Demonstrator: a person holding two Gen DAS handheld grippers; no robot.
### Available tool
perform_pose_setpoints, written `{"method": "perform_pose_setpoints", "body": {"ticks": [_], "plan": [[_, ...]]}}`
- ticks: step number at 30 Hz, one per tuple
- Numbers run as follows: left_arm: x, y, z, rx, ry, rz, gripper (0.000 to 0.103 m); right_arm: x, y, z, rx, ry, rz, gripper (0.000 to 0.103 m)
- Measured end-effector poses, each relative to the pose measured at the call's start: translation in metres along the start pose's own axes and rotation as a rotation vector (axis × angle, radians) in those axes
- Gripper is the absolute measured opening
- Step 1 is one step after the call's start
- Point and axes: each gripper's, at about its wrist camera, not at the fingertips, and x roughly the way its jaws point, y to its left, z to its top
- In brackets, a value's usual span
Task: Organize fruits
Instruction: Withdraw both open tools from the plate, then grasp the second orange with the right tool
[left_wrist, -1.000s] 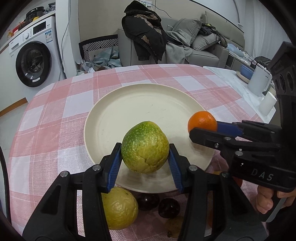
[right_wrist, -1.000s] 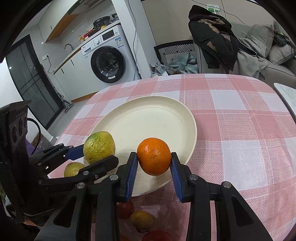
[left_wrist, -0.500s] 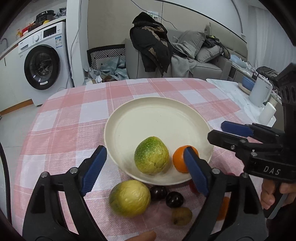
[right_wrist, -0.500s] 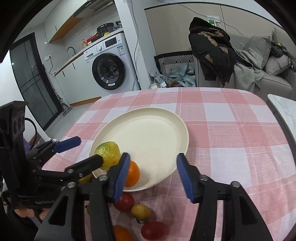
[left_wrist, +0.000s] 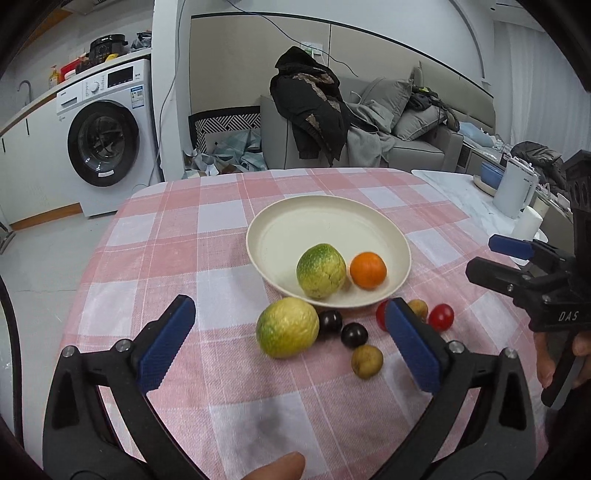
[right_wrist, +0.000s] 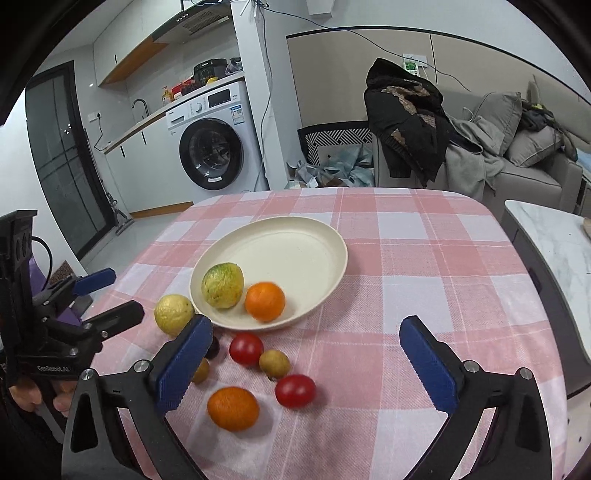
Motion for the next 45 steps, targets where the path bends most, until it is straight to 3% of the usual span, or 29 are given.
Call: {"method": "perform_pose_setpoints", "body": {"ticks": [9,18,31,35,45], "plan": [[-0.013,-0.005,-0.017,0.015,0.014,0.010,0.102,-0.008,0.003,-0.016,-0.003,0.026,-0.019,0.103],[-0.002,-0.013,-0.028,0.025,0.059,-0.003,0.102,-0.003,0.011,-0.029,-0.042,0.071,-0.019,0.103],[0.013,-0.032,-0.037,0.083,0.101,-0.005,0.102,0.014,0.026,-0.045,-0.065,0.191,0.086,0.102],[0.019,-0.029,-0.038,0.064,0.126,-0.007,0.102,0.016,0.032,-0.048,-0.094,0.214,0.128,0.083],[0.023,-0.025,-0.040,0.061,0.139,-0.019,0.102,0.025,0.042,-0.056,-0.116,0.257,0.187,0.070]]}}
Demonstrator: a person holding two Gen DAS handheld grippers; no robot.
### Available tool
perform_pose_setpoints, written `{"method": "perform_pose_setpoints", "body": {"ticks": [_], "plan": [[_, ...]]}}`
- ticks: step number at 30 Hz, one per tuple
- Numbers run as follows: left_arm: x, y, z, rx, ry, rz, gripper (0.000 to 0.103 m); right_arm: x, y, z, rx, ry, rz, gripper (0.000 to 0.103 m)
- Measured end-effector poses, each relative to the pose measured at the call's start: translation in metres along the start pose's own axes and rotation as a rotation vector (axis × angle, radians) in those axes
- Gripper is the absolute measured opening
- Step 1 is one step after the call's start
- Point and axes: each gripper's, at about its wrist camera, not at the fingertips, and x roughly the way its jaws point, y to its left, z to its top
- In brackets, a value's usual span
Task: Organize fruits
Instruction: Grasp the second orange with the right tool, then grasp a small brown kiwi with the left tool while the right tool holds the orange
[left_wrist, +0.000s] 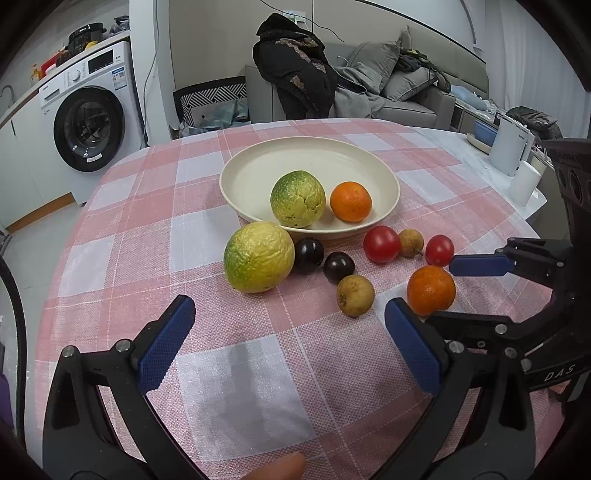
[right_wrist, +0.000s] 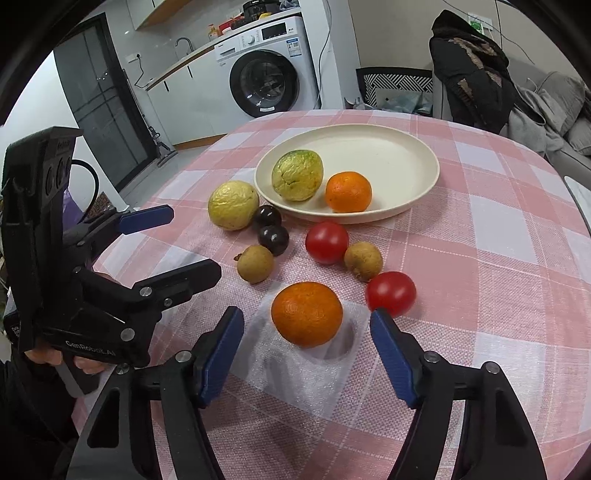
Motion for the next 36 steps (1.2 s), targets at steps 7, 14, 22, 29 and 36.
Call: {"method": "perform_pose_setpoints", "body": {"ticks": [7,14,22,29,36], "plan": [[0.001,0.000,-0.001,-0.004,0.015,-0.027,0.102,0.007,0.003,-0.001,-0.009,0.013,0.014,0.054],[0.004,-0.007,-0.002,0.029,0.030,-0.048,0.100,0.008,0.005,-0.002,-0.033,0.012,-0.011,0.041],[0.009,-0.013,-0.005,0.044,0.057,-0.085,0.088,-0.012,0.000,0.004,-0.015,-0.079,-0.025,0.041],[0.019,-0.020,-0.005,0.042,0.086,-0.084,0.069,-0.021,-0.009,0.009,0.025,-0.113,-0.009,0.041],[0.029,-0.027,-0.003,0.040,0.115,-0.127,0.052,-0.022,-0.014,0.009,0.040,-0.118,-0.009,0.041]]}}
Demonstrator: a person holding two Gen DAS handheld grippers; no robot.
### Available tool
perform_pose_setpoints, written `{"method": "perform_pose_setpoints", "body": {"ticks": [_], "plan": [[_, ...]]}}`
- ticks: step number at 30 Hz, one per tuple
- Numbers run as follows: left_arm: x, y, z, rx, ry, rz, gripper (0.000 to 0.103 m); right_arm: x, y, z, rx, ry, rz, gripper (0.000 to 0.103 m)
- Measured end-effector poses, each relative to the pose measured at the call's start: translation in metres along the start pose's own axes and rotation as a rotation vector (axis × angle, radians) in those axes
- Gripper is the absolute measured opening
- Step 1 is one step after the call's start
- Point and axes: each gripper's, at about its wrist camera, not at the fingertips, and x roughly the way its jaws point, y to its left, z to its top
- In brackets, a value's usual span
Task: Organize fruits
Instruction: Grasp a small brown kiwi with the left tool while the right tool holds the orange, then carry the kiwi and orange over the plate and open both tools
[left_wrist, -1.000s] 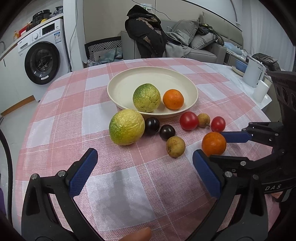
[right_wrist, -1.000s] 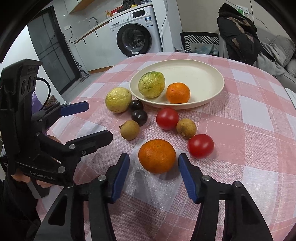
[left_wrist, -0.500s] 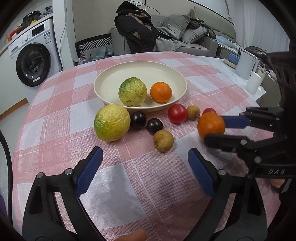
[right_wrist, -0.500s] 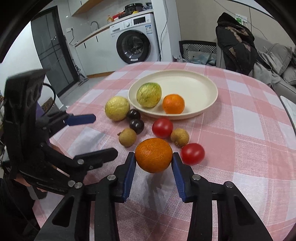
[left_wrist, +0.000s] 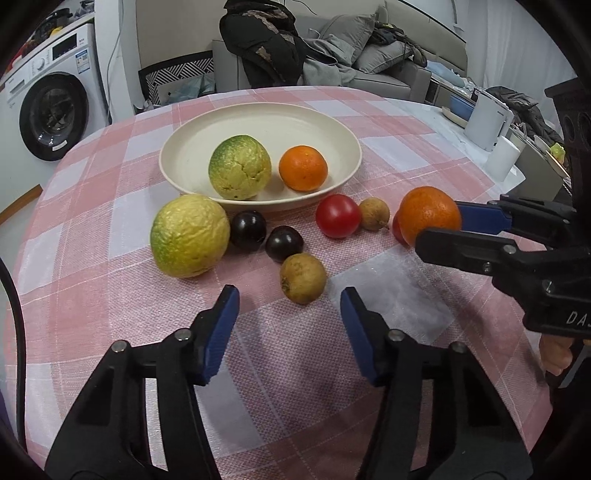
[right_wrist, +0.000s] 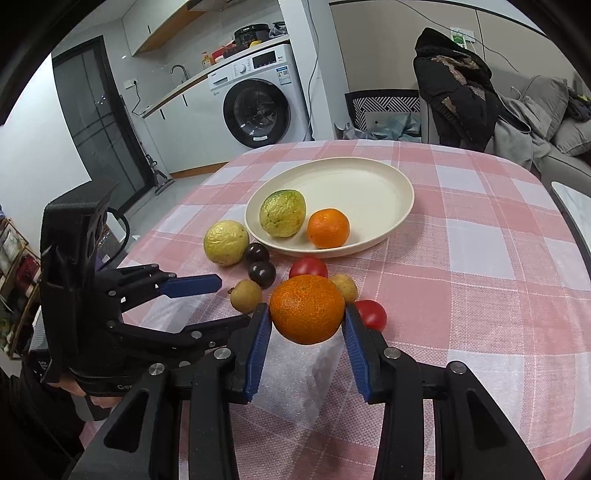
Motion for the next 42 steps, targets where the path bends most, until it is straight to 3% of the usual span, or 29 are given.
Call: {"method": "perform_pose_setpoints", "body": {"ticks": [8,12,23,42], "plan": [[0.008,-0.007,0.005,0.012,0.004,0.010,0.043,0.000,-0.004,0.000,0.008,-0.003,-0.007,0.041],[0.008,-0.006,0.006,0.007,0.000,0.003,0.023,-0.001,-0.005,0.000,0.010,-0.009,-0.007,0.041],[-0.011,-0.011,0.008,0.040,-0.070,-0.015,0.023,-0.002,-0.009,0.000,0.015,-0.018,-0.014,0.041],[-0.051,0.033,0.041,-0.060,-0.200,0.043,0.023,-0.002,-0.015,0.032,0.035,-0.093,-0.053,0.041]]}}
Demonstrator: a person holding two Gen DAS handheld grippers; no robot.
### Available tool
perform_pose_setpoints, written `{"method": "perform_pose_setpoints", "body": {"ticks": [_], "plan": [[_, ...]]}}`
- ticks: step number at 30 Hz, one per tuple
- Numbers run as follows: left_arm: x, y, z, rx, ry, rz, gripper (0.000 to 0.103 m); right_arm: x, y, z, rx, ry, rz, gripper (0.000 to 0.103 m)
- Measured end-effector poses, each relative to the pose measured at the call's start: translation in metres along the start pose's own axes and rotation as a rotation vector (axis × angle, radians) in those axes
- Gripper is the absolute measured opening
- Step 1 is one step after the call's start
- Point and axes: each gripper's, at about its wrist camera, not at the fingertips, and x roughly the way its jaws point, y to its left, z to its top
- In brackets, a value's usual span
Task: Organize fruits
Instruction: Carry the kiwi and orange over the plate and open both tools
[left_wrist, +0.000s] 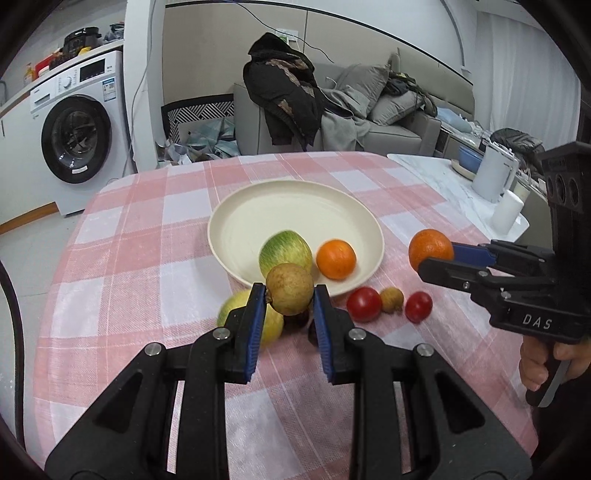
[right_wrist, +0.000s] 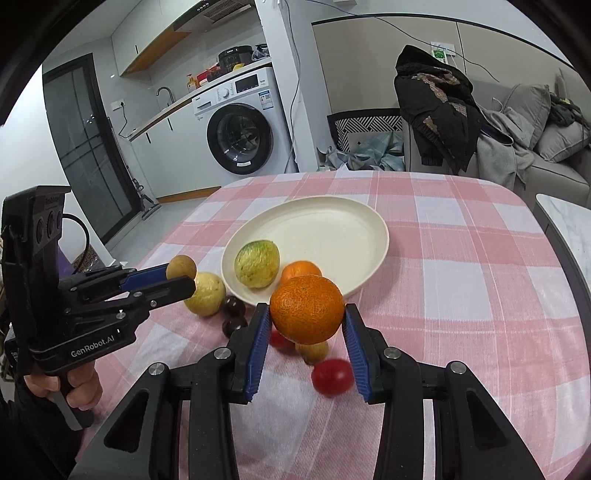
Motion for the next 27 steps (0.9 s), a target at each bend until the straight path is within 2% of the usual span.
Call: {"method": "perform_pose_setpoints", "body": {"ticks": [16,27], "plan": [[0.042,0.029,0.031,-0.050,0.016,0.060,0.023,0.030,-0.012,0.033,0.060,0.009,0.014,0.041],[0.078,0.040,0.040,-0.056,0.052,0.085,0.023,0.058,-0.017,0.042,0.059,0.038,-0.001,0.041]]}}
